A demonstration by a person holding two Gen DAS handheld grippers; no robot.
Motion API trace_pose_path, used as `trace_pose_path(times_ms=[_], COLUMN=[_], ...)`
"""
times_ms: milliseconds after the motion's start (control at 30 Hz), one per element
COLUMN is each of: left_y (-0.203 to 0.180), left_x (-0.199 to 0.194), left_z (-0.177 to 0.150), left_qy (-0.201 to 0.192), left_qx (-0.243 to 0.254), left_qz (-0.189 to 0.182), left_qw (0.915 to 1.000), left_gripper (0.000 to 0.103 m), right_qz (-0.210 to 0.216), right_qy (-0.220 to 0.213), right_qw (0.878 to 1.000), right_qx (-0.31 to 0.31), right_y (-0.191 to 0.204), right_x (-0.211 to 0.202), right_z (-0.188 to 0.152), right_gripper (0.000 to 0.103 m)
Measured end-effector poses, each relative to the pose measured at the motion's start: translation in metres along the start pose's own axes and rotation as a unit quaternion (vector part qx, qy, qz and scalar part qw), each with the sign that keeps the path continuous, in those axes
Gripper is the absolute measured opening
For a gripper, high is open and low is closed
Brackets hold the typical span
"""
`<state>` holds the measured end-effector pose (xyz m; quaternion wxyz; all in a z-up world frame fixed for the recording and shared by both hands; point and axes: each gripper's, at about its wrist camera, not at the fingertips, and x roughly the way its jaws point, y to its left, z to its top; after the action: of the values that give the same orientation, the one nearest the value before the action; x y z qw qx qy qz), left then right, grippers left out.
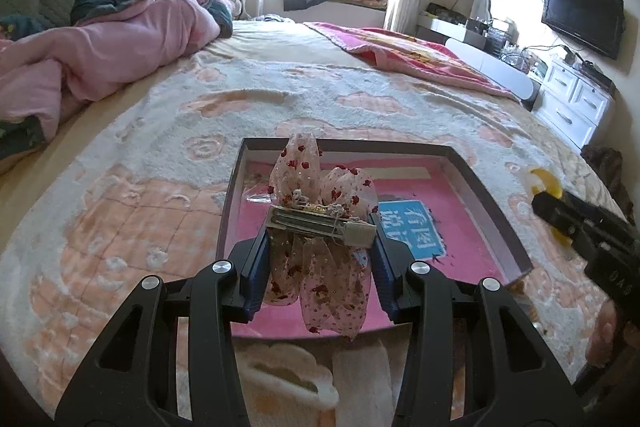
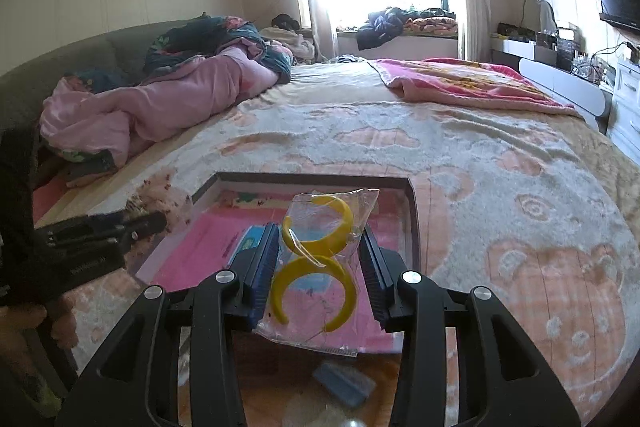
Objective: Organize jewelry
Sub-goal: 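Carry the bow clip in the left tool and the bangle bag in the right tool into the tray, then open the left tool over the tray while the right tool releases the bangle bag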
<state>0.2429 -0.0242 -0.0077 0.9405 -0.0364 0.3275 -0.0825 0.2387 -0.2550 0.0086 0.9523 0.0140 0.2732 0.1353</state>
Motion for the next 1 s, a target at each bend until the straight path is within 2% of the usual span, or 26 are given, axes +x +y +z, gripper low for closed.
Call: trace_pose_path(times_ms=[300,767,1000], left_y=[0.01,0.0,0.0], left_x=[0.031,0.062,0.065], left_z=[-0.003,-0.021,-0.023], left_qy=[0.036,0.082,0.087], left_qx=[-0.012,0.017,0.014], left_qz=[-0.005,-0.013,-0.018], left_qw=[0.9993,0.9964,0.996], left_gripper=[0.036,0.039,0.042], right_qz=[-0.007,-0.014,-0.013], right_qy=[0.003,0.09,0.097], right_qw=[1.0,0.996,0.995], right_qx=[0.004,0.012,0.026], right_y=[-0.002,-0.016,-0.023], right_x=[0.028,0.078,0.079], right_z=[0.016,-0.024,-0.024], right_gripper=[0.039,0.039,0.041])
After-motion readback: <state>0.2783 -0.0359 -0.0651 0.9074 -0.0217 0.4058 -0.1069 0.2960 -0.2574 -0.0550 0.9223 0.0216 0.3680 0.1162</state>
